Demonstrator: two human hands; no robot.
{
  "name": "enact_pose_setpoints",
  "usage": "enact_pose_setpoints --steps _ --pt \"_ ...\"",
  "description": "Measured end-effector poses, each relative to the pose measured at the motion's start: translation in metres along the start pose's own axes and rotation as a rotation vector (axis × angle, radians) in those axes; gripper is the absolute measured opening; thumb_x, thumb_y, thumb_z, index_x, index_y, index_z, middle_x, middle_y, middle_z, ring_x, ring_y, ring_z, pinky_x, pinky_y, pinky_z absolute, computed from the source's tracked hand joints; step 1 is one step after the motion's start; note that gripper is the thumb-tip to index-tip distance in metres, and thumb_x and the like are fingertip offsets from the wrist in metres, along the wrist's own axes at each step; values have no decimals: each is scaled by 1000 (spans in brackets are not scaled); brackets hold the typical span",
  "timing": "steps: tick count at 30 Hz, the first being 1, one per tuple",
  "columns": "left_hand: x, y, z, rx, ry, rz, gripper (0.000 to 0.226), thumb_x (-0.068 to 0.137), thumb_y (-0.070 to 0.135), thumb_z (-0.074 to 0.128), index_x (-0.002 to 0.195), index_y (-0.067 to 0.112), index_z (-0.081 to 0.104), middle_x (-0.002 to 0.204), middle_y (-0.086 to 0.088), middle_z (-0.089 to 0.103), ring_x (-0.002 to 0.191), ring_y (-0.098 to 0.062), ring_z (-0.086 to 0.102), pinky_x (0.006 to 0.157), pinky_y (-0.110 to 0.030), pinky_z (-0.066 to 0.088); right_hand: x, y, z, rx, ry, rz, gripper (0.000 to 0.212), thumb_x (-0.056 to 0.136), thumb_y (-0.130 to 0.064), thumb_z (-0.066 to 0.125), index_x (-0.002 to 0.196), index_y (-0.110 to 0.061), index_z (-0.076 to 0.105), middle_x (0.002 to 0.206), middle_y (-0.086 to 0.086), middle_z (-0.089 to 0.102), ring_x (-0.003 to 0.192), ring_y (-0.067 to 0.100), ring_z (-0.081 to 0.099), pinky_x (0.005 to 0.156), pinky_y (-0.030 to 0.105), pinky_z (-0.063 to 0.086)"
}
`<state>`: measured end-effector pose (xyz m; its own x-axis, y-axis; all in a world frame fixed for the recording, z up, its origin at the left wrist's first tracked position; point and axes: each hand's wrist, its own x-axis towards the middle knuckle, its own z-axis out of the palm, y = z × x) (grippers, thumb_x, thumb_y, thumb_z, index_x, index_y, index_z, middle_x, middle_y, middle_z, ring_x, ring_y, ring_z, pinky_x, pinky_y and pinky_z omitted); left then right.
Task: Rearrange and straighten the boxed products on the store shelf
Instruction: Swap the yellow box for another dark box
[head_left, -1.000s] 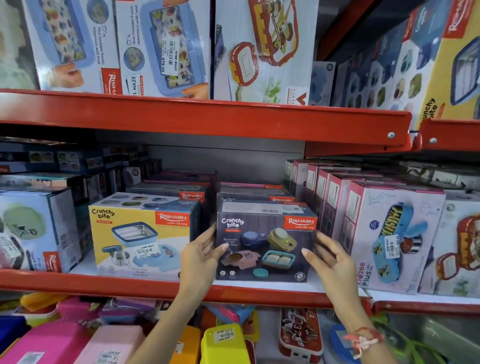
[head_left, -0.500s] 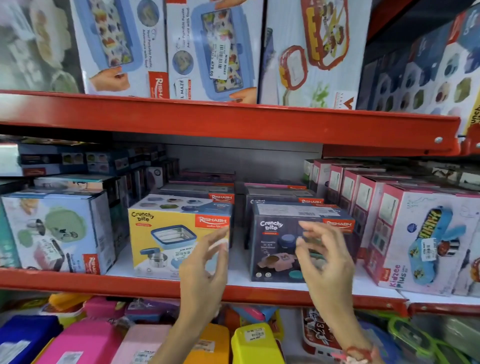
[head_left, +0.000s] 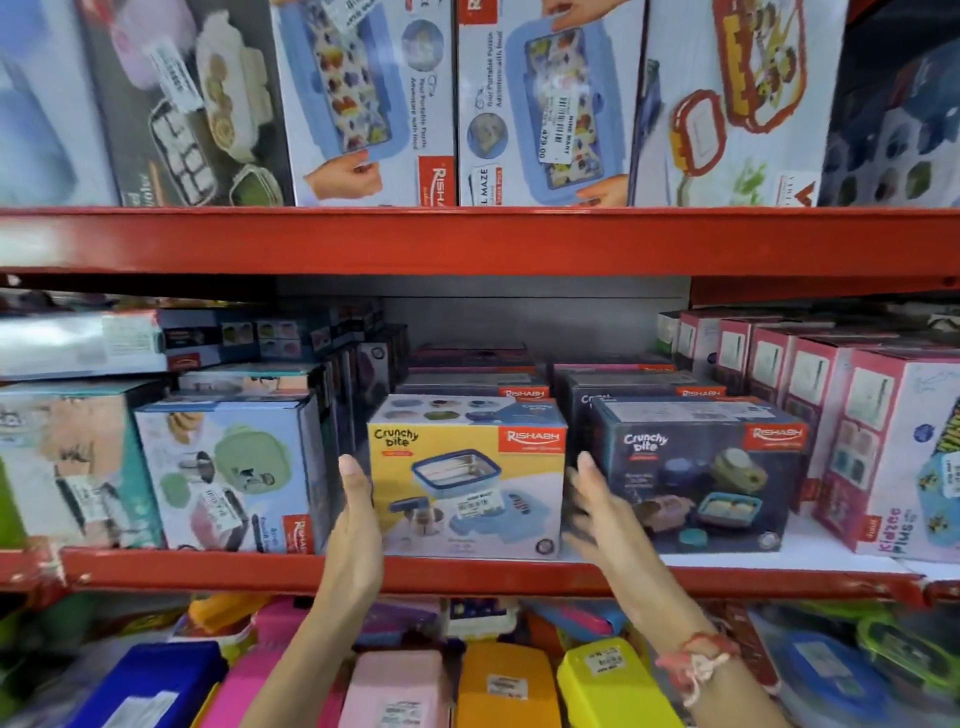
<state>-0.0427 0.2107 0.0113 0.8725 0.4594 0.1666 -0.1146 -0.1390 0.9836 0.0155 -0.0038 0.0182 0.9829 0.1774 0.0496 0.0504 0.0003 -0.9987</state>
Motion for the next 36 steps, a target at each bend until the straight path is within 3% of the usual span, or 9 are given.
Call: enact_pose_setpoints --steps 3,7,15,19,22,26,29,33,36 --pt "-4 10 -10 -149 -20 10 91 77 80 8 110 17 66 108 -4 70 102 -18 64 96 -32 45 -5 -12 -3 103 45 -25 41 93 -56 39 102 -26 65 107 -3 66 101 15 62 82 30 49" --pt "1 20 -32 -239 -76 -18 90 73 77 15 108 8 61 102 -12 67 92 -20 65 100 -42 45 -9 -29 -12 199 99 -108 38 95 -51 39 94 -25 67 110 -3 69 114 21 60 106 46 43" --pt "13 47 -50 -332 -120 118 56 75 57 51 90 6 68 88 -10 79 87 -23 75 76 -30 61 -4 -67 -17 135 67 -296 22 95 -35 49 105 -29 67 95 -15 77 109 15 67 103 37 47" --pt "15 47 -50 -340 -146 171 48 60 68 61 62 23 77 55 3 68 56 -10 70 55 -22 58 -2 -65 -21 102 34 -365 33 88 -46 50 94 -23 74 93 -5 79 96 14 72 89 34 52" --pt "18 45 -51 -330 -154 167 38 83 50 52 88 21 75 77 -4 76 70 -15 74 60 -23 59 0 -63 -19 133 -7 -394 38 83 -46 52 101 -21 73 102 2 78 96 15 72 76 25 58" --pt "24 41 -55 -264 -178 176 51 70 42 72 113 17 65 101 0 78 97 -15 72 75 -21 59 8 -56 -19 145 -7 -415 38 77 -38 62 111 -23 70 110 -6 76 107 13 69 90 29 56" --pt "33 32 -53 -178 -143 189 61 75 0 71 133 6 52 124 -7 66 111 -13 65 88 -23 54 15 -45 -18 41 39 -431 46 74 -23 74 120 -22 67 115 -6 73 110 9 66 86 25 56" --pt "38 18 -40 -109 -115 238 62 76 -17 64 133 0 48 125 -4 59 90 11 65 83 -12 53 23 -23 -15 -34 87 -485 48 80 0 71 117 -30 63 121 -9 67 112 -2 61 85 20 56" --pt "41 3 -30 -113 -67 240 61 77 -18 62 134 1 48 122 -2 58 95 7 62 73 -6 52 27 -3 -9 -50 130 -491 51 78 2 72 122 -22 62 125 -3 66 111 -9 58 91 20 53"
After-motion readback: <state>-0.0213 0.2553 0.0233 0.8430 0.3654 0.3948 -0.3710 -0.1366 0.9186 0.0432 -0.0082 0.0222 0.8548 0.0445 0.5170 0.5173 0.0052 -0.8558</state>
